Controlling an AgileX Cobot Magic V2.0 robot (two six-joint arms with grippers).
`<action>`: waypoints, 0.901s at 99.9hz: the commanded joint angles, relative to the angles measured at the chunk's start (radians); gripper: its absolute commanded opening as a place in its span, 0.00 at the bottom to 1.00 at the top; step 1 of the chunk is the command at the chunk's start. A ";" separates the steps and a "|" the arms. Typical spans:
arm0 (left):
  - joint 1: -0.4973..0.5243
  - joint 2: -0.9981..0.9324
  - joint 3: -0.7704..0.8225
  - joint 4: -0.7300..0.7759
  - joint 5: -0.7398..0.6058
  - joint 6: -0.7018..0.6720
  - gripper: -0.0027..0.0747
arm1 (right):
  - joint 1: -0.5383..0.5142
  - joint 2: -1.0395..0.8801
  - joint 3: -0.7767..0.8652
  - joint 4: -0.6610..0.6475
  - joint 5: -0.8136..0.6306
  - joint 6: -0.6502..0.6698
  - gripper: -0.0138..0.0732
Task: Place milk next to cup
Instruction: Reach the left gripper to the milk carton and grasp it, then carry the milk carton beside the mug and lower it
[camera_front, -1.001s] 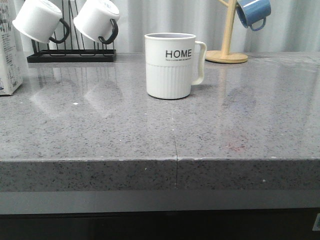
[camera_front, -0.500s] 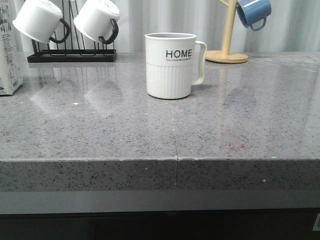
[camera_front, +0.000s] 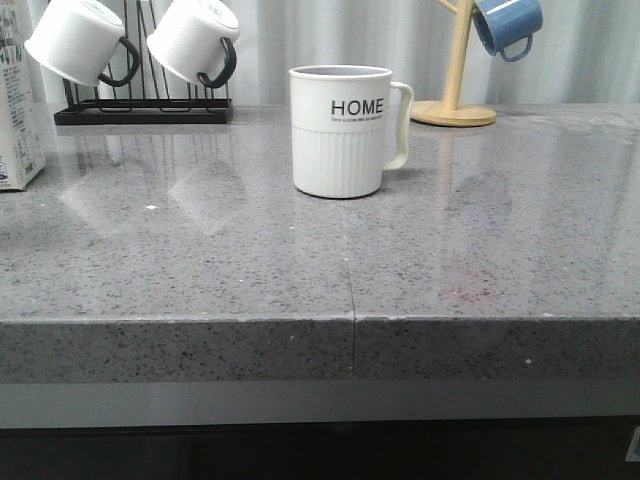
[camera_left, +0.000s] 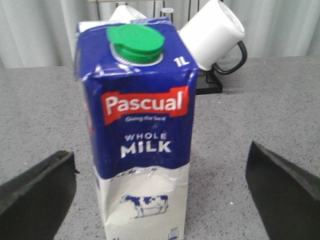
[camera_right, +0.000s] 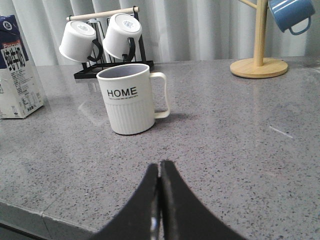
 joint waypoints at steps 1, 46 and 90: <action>-0.008 0.027 -0.054 -0.026 -0.088 -0.011 0.86 | -0.001 0.006 -0.024 -0.005 -0.068 -0.001 0.13; 0.036 0.270 -0.149 -0.026 -0.268 -0.011 0.86 | -0.001 0.006 -0.024 -0.005 -0.068 -0.001 0.13; 0.033 0.257 -0.167 -0.056 -0.252 -0.011 0.28 | -0.001 0.006 -0.024 -0.005 -0.068 -0.001 0.13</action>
